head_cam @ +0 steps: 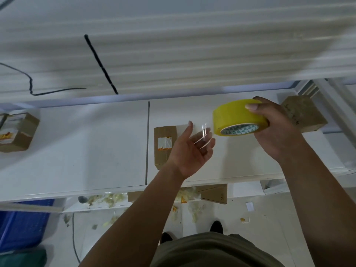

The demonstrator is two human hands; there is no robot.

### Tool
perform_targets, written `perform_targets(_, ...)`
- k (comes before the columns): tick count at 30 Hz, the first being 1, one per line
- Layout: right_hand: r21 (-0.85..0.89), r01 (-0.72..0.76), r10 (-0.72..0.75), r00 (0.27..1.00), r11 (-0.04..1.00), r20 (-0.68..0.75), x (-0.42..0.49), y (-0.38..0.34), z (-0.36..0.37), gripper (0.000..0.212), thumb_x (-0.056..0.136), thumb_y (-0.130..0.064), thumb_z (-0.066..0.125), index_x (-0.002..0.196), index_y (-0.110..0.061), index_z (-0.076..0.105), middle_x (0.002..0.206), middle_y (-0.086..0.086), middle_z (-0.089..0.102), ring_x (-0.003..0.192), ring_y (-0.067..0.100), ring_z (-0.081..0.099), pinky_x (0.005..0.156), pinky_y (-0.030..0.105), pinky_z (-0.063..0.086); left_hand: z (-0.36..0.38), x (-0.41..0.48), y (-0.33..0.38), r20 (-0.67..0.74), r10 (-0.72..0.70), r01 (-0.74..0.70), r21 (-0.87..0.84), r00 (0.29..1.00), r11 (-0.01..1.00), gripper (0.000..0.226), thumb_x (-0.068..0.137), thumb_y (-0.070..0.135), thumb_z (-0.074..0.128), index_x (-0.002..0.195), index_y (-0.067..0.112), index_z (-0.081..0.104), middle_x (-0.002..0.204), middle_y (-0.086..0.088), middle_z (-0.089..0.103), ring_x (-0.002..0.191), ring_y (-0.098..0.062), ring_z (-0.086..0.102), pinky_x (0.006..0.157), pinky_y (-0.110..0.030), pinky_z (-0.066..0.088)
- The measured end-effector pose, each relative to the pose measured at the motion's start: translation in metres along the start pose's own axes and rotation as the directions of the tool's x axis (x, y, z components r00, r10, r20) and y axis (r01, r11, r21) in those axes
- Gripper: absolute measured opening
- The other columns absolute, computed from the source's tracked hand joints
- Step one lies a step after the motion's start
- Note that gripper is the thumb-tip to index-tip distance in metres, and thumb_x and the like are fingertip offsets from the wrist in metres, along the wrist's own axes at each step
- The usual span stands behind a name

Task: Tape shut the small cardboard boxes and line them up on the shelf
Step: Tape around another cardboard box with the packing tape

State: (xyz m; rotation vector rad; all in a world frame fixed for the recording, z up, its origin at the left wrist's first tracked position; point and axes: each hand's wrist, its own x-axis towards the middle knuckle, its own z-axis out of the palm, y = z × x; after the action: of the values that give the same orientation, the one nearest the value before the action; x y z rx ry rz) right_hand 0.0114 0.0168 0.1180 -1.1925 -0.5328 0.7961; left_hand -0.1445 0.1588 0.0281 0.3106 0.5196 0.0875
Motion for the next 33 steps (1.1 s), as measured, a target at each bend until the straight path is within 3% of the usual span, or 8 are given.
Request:
perform_targets(7, -0.004, -0.075, 0.074, 0.995, 0.997, -0.069, -0.006, 0.02, 0.005, 0.024, 0.079, -0.016, 0.071, 0.068, -0.025, 0.052, 0.077, -0.004, 0.042, 0.073, 0.01, 0.056, 0.065, 0.025, 0.043, -0.013, -0.02, 0.0, -0.087, 0.15, -0.122, 0.272, 0.985, 0.955, 0.041, 0.099, 0.053, 0.067, 0.113, 0.017, 0.081, 0.106, -0.003, 0.078, 0.091, -0.019, 0.076, 0.076, -0.03, 0.056)
perform_targets(11, -0.031, -0.101, 0.101, 0.995, 0.994, -0.016, -0.006, 0.028, 0.007, 0.025, 0.081, -0.015, 0.072, 0.068, -0.025, 0.053, 0.074, -0.003, 0.041, 0.073, 0.011, 0.055, 0.066, 0.026, 0.043, -0.031, -0.028, -0.001, -0.138, 0.31, -0.229, 0.415, 0.941, 0.88, 0.012, 0.101, 0.022, 0.072, 0.108, 0.013, 0.076, 0.103, -0.006, 0.08, 0.086, -0.02, 0.075, 0.073, -0.029, 0.055)
perform_targets(15, -0.124, -0.106, 0.109, 0.994, 0.987, 0.021, -0.005, 0.034, 0.012, 0.03, 0.074, -0.025, 0.08, 0.065, -0.024, 0.051, 0.069, -0.003, 0.039, 0.069, 0.013, 0.052, 0.063, 0.026, 0.042, -0.057, -0.047, 0.02, -0.4, 0.502, -0.329, 0.426, 0.767, 0.843, 0.012, 0.101, 0.0, 0.067, 0.091, 0.007, 0.07, 0.082, -0.011, 0.074, 0.063, -0.018, 0.067, 0.052, -0.025, 0.052)
perform_targets(18, -0.185, -0.08, 0.072, 0.996, 0.979, -0.05, 0.0, 0.03, 0.01, 0.031, 0.074, -0.023, 0.079, 0.063, -0.024, 0.05, 0.067, -0.003, 0.038, 0.067, 0.014, 0.05, 0.064, 0.031, 0.037, -0.088, -0.077, 0.054, -0.511, 0.609, -0.316, 0.548, 0.607, 0.775, 0.007, 0.102, 0.006, 0.069, 0.096, 0.003, 0.072, 0.085, -0.012, 0.074, 0.06, -0.014, 0.066, 0.055, -0.024, 0.055)
perform_targets(20, -0.075, -0.109, 0.104, 0.992, 0.991, -0.067, 0.004, 0.025, 0.009, 0.026, 0.075, -0.019, 0.076, 0.065, -0.024, 0.052, 0.069, -0.004, 0.042, 0.068, 0.012, 0.055, 0.065, 0.03, 0.041, -0.093, -0.094, 0.062, -0.428, 0.645, -0.247, 0.678, 0.634, 0.693, 0.012, 0.103, 0.015, 0.069, 0.101, 0.005, 0.076, 0.09, -0.013, 0.078, 0.064, -0.016, 0.07, 0.061, -0.027, 0.059)
perform_targets(23, 0.006, -0.177, 0.177, 0.984, 0.984, -0.024, 0.01, 0.023, 0.021, 0.027, 0.069, -0.022, 0.079, 0.073, -0.021, 0.052, 0.075, -0.004, 0.046, 0.071, 0.011, 0.06, 0.062, 0.025, 0.048, -0.075, -0.09, 0.044, -0.229, 0.572, -0.271, 0.706, 0.787, 0.655, 0.02, 0.104, 0.025, 0.067, 0.11, 0.008, 0.077, 0.101, -0.014, 0.081, 0.083, -0.026, 0.079, 0.07, -0.029, 0.063)
perform_targets(28, 0.137, -0.251, 0.245, 0.967, 0.958, 0.065, 0.009, 0.026, 0.049, 0.017, 0.065, -0.027, 0.08, 0.074, -0.025, 0.066, 0.079, -0.005, 0.057, 0.074, 0.012, 0.065, 0.07, 0.028, 0.052, -0.025, -0.05, 0.003, -0.099, 0.022, -0.004, 0.173, 0.995, 0.985, 0.07, 0.106, 0.06, 0.049, 0.152, 0.007, 0.056, 0.152, -0.019, 0.06, 0.137, -0.038, 0.061, 0.119, -0.048, 0.046)
perform_targets(33, 0.15, -0.253, 0.238, 0.965, 0.956, 0.107, 0.005, 0.017, 0.054, 0.008, 0.077, -0.026, 0.071, 0.074, -0.025, 0.078, 0.082, -0.005, 0.069, 0.081, 0.013, 0.071, 0.08, 0.034, 0.056, -0.012, -0.048, -0.004, 0.001, 0.082, -0.081, -0.098, 0.997, 0.992, 0.047, 0.099, 0.034, 0.073, 0.131, 0.0, 0.071, 0.126, -0.016, 0.072, 0.109, -0.03, 0.074, 0.097, -0.036, 0.061)
